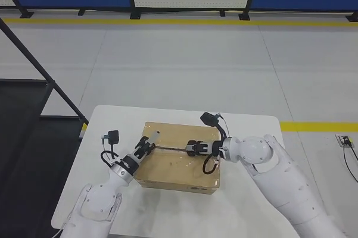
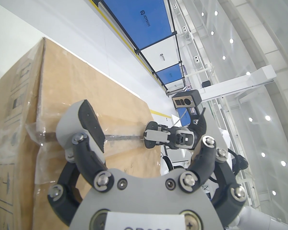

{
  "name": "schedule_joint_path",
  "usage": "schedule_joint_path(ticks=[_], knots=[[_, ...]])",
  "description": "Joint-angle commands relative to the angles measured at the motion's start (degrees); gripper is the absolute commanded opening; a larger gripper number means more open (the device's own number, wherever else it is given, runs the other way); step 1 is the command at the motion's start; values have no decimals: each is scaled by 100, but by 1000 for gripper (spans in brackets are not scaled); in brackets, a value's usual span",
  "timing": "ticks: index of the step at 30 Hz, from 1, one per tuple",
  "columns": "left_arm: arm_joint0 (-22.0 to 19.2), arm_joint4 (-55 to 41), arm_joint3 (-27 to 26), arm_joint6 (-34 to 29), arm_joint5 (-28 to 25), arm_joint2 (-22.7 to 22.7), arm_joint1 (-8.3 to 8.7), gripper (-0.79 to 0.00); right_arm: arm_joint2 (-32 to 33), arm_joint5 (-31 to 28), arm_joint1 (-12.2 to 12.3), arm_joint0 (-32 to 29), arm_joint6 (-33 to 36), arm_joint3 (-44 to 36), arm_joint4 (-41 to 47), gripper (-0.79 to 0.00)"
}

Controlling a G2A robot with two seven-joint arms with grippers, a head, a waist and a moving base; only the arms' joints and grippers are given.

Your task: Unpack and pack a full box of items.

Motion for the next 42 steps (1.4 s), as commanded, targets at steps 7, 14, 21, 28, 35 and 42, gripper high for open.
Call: schedule_joint_path(ticks=[7,14,21,28,35,42], knots=[[51,-5,-32,35,9,-21,7,0,30,511,12,45,116,109,-144,-785],[192,-52,-120,127,-32,-199,31,0,-13,639,-17,111,104,151,-145,-785],[439,-299,-355,268,-174,-558,69,0,-146,670,-88,215,6,165,-74,-785],[808,-582,-615,446,-375,-1025,112,0,-581,659,-299,612,16,553,119,-785],[1061,-879,-617,451,-560,-1421,150,0,-1082,644,-580,1041,-68,938,265,-785],[1261,-1080,-589,475,-752,-1653,172,0,-1619,612,-921,1423,-199,1398,334,-785]])
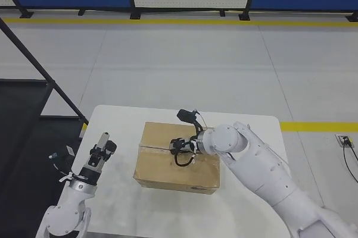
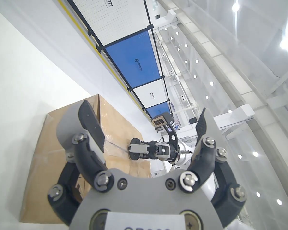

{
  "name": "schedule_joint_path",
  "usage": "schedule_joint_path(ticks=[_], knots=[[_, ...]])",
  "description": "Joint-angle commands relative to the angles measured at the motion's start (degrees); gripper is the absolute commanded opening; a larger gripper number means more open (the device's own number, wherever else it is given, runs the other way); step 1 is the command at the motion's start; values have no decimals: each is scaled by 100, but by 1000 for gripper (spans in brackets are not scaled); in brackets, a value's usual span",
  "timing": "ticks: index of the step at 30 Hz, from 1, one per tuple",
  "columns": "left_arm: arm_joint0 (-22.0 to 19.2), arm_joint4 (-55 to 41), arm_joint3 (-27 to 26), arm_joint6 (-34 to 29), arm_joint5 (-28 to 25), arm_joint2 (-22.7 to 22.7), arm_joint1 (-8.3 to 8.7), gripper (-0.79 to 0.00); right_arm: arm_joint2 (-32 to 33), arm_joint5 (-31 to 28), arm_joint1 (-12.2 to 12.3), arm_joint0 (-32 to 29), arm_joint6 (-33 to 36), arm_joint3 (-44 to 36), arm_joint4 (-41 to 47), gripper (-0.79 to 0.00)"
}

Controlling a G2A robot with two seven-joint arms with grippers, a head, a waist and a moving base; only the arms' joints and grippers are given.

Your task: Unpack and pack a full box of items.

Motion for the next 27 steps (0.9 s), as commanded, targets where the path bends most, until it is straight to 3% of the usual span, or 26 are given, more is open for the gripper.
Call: schedule_joint_path(ticks=[1,27], knots=[[54,-55,6,-1,-47,-64,6,0,-164,-41,-109,100,-26,133,20,-785],[207,-397,198,-190,-299,-374,63,0,-1231,-720,-1462,859,-751,1600,286,-785]])
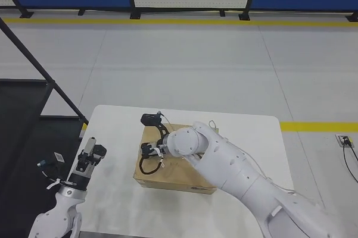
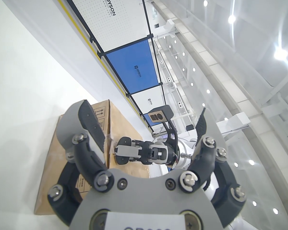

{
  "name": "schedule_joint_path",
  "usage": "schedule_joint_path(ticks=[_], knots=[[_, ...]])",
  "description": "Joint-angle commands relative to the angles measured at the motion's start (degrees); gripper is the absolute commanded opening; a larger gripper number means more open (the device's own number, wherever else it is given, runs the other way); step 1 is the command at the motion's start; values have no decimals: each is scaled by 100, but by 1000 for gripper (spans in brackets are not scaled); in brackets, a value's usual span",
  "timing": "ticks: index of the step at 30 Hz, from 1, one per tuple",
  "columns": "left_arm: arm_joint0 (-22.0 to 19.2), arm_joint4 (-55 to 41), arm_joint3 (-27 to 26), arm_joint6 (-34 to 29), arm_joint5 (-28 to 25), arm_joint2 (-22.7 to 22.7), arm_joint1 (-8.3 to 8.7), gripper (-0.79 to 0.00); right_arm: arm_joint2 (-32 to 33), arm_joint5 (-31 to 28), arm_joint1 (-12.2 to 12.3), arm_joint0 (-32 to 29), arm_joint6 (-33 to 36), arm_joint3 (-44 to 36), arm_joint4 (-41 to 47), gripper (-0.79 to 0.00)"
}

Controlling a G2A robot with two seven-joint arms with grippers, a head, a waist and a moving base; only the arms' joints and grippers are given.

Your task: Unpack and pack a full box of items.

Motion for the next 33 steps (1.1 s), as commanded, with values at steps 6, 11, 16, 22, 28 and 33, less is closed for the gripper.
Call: schedule_joint_path(ticks=[6,11,16,22,28,33], knots=[[-7,-38,23,-65,2,-7,12,0,-57,-186,-274,83,-140,398,13,-785],[-18,-32,38,-122,11,-8,22,0,7,-256,-383,165,-47,700,50,-785],[-33,-25,49,-159,17,21,29,0,181,-367,-357,178,174,872,87,-785],[-109,35,33,-216,72,93,37,0,488,-611,-154,31,624,703,76,-785],[-218,134,9,-276,149,205,43,0,837,-211,164,-260,519,114,-408,-785],[-277,178,18,-285,179,278,46,0,1234,163,469,-646,632,-515,-755,-785]])
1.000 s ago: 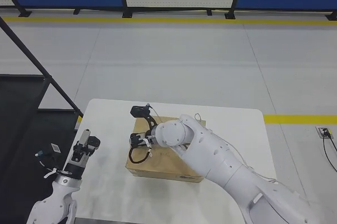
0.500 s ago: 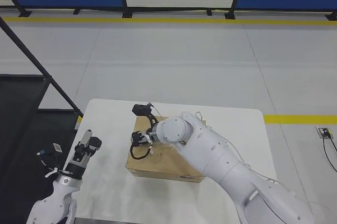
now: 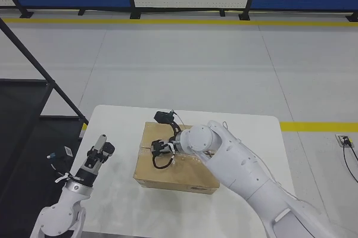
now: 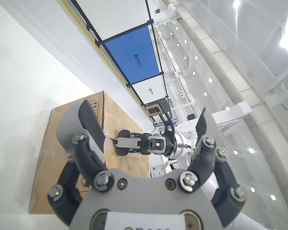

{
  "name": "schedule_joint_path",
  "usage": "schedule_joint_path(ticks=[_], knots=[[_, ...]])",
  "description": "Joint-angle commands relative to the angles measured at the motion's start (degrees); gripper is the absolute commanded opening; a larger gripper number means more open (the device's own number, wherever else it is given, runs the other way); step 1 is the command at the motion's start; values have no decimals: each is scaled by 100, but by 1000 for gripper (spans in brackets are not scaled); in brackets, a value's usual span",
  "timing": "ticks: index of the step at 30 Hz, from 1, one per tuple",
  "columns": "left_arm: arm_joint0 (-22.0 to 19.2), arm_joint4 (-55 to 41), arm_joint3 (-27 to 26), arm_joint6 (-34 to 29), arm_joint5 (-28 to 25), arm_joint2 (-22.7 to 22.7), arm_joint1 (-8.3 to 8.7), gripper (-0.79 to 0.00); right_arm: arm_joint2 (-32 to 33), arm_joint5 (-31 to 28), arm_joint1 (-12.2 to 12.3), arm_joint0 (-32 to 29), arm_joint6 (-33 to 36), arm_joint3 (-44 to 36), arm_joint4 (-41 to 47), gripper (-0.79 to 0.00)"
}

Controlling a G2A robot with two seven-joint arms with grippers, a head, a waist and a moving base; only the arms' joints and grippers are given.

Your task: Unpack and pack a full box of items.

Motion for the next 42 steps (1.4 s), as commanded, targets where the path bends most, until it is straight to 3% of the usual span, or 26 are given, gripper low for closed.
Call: schedule_joint_path(ticks=[1,14,42], knots=[[-14,11,7,-4,8,15,2,0,199,121,135,-180,44,-288,-141,-785],[-70,74,-6,7,73,99,16,0,1492,901,832,-1400,314,-2023,-1114,-785],[-336,123,119,39,194,260,37,0,2902,1221,1341,-2322,748,-2745,-1349,-785]])
